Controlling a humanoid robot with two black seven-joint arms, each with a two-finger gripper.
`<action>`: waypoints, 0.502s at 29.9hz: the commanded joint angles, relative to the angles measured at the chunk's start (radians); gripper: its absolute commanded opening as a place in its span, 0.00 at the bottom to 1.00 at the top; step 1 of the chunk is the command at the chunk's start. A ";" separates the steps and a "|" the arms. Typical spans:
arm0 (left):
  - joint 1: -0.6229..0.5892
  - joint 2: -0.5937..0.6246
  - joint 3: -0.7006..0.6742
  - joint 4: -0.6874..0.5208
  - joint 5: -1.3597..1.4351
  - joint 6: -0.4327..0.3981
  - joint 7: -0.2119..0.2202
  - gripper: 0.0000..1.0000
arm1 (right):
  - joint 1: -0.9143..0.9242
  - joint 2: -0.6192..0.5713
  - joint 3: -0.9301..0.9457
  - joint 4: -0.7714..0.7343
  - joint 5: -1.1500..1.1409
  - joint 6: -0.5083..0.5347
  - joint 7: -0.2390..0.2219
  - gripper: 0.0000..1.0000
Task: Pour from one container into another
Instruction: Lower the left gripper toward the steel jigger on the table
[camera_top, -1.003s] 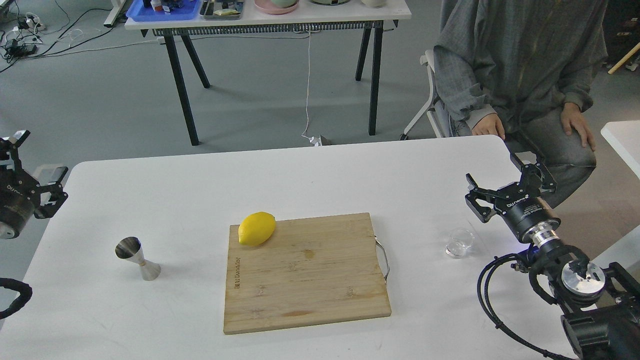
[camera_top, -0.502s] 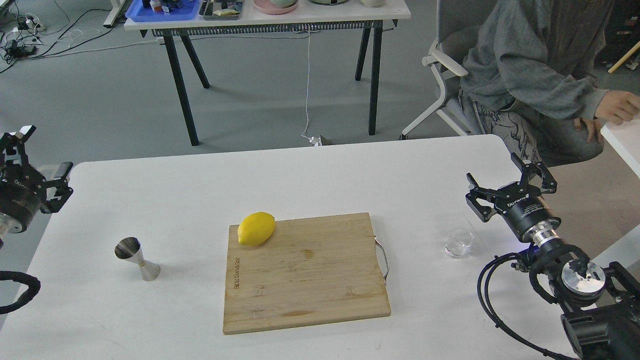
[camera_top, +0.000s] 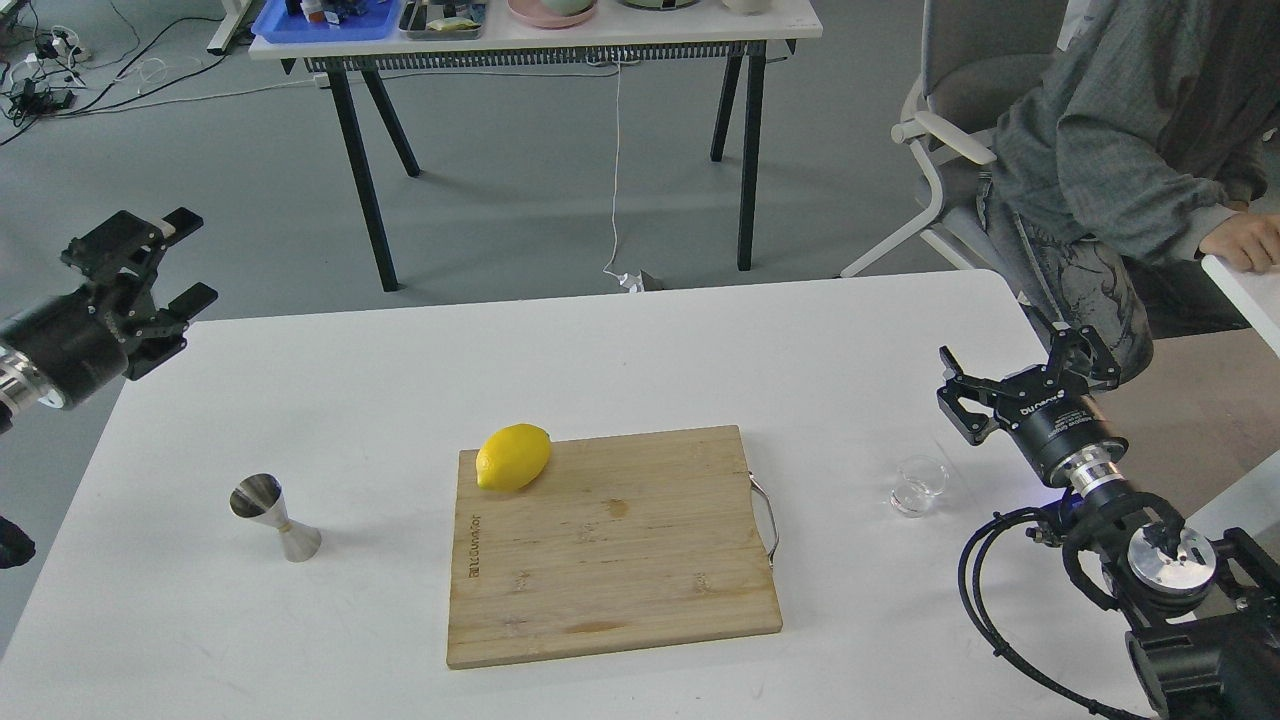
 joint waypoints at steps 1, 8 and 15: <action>0.019 0.054 0.004 -0.156 0.110 0.281 0.000 0.99 | -0.004 0.000 0.000 0.000 0.000 0.000 0.000 0.99; 0.164 0.079 0.004 -0.275 0.282 0.887 0.000 0.99 | -0.004 0.000 0.002 -0.003 0.000 0.000 0.001 0.99; 0.341 0.083 -0.042 -0.287 0.383 0.887 0.000 0.96 | -0.005 0.000 0.002 -0.006 0.000 0.000 0.001 0.99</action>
